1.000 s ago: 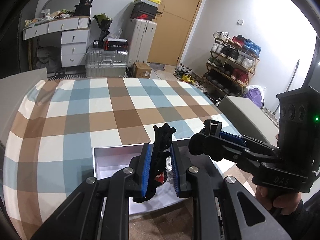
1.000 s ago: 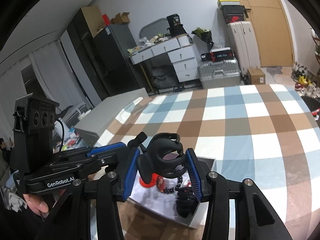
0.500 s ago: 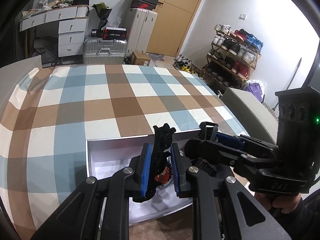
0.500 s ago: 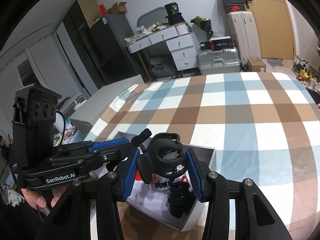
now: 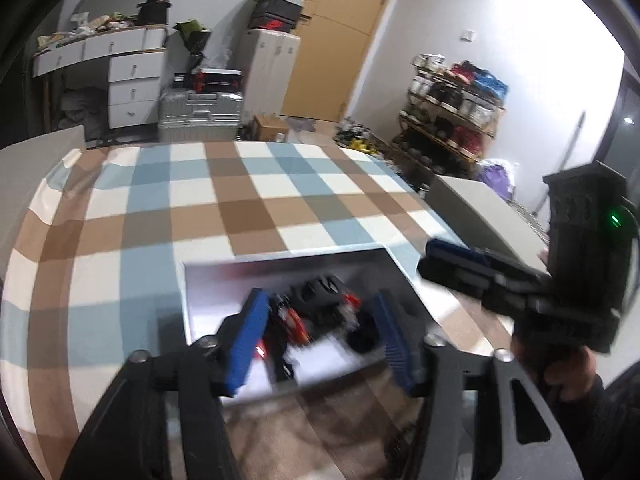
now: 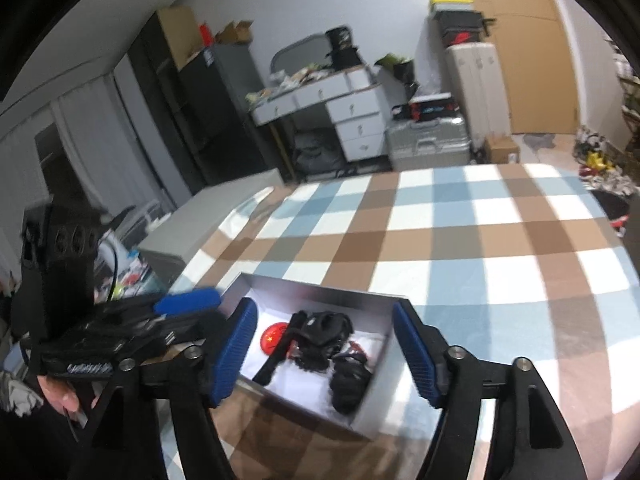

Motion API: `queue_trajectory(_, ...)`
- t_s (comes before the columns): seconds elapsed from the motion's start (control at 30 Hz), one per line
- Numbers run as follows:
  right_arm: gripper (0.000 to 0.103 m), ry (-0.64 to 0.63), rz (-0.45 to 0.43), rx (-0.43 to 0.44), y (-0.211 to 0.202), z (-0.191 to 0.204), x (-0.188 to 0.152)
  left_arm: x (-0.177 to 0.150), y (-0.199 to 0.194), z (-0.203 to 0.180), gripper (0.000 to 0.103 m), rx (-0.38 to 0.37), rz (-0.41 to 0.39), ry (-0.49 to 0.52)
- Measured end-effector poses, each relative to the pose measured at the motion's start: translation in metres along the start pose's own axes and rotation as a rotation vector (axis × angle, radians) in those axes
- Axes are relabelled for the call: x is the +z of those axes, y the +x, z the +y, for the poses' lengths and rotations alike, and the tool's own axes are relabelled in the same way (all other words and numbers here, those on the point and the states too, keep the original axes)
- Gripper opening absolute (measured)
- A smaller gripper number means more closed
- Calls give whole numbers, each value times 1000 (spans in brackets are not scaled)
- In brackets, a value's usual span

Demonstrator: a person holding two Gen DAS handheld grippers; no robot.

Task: Organize jewelry
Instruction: 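Grasp the black bead bracelet with the left gripper and lift it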

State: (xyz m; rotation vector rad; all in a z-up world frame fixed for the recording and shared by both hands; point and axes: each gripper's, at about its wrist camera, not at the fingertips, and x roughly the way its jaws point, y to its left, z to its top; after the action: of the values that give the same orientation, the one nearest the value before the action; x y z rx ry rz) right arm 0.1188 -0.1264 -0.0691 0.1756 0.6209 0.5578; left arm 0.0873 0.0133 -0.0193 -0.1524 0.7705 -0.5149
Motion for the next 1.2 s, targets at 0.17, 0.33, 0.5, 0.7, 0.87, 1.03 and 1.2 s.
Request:
queue_trajectory(0.17,80,17,-17,-35,-33,-11,-25,-30,-4,-27,79,-123,68,69)
queue_trajectory(0.33,80,1,3,-79,-56,-15,-54,-64,24,-66,79,-139,209,202)
queue_trajectory(0.5,80,46,22,-84,-69,-24,-76,-80,52,-87,79,-149,308,262)
queue_trajectory(0.7,80,47,20,-75,-79,-22,-86,-76,65,-90,78,-116,299,321)
queue_trajectory(0.87,80,50,9,-57,-83,-18,-88,-83,63,-82,52,-84,301,348)
queue_trajectory(1.03,80,48,11,-52,-82,-15,-90,-87,62,-85,41,-71,282,390)
queue_trajectory(1.2,80,54,15,-45,-80,-12,-91,-92,54,-87,38,-78,267,418)
